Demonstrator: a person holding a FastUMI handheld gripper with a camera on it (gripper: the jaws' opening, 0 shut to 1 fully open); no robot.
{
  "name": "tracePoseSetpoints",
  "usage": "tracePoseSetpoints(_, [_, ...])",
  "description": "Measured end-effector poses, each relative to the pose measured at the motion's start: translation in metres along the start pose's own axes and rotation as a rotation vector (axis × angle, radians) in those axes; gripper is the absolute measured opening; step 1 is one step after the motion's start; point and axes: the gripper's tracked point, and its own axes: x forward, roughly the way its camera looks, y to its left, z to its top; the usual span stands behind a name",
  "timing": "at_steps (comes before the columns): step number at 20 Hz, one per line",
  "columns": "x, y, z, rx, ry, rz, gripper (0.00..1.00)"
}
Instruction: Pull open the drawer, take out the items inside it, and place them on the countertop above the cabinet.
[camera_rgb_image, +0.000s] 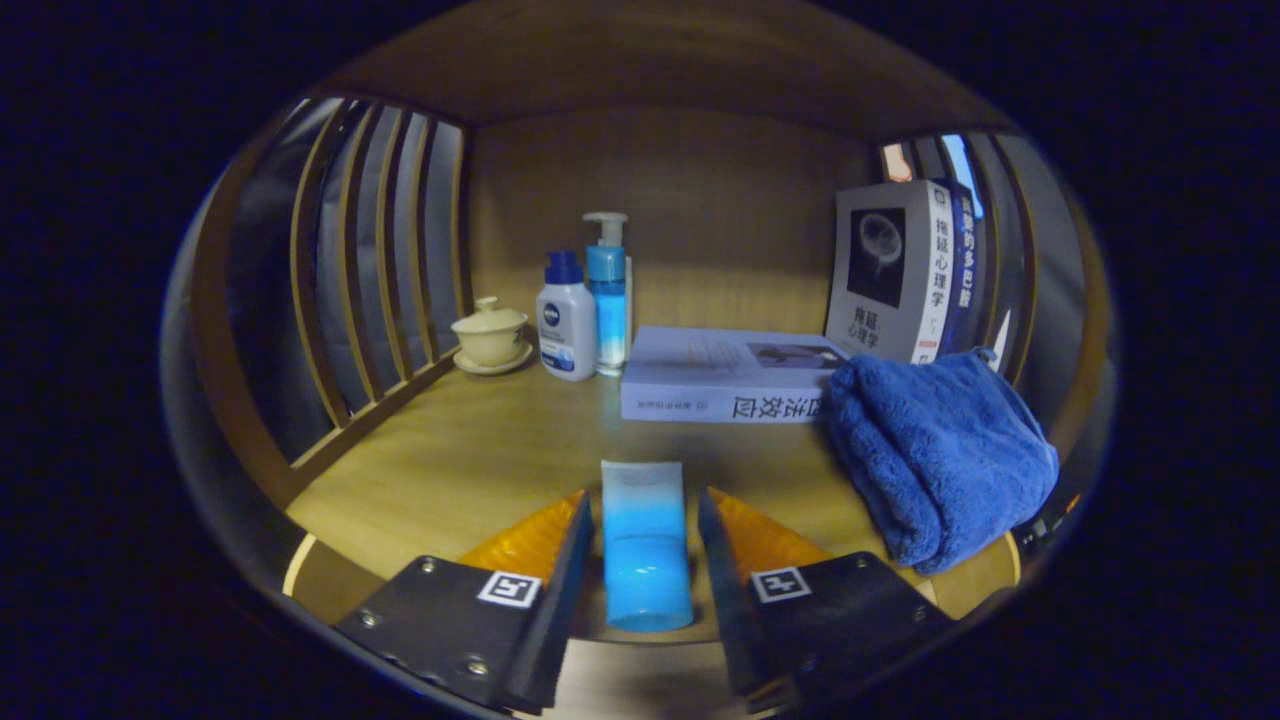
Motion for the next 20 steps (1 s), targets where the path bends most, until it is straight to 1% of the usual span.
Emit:
tracePoseSetpoints(3, [-0.036, 0.001, 0.012, -0.015, -0.057, 0.016, 0.78])
tracePoseSetpoints(7, [-0.103, 0.004, 0.004, -0.047, -0.091, 0.05, 0.78])
tracePoseSetpoints(11, [-0.171, 0.008, -0.016, 0.027, -0.097, 0.095, 0.78])
tracePoseSetpoints(13, [-0.198, 0.0, -0.027, 0.062, -0.102, 0.089, 0.78])
tracePoseSetpoints(16, [-0.223, -0.014, -0.045, 0.083, -0.103, 0.069, 0.78])
tracePoseSetpoints(20, [-0.239, -0.024, -0.071, 0.084, -0.083, 0.046, 0.78])
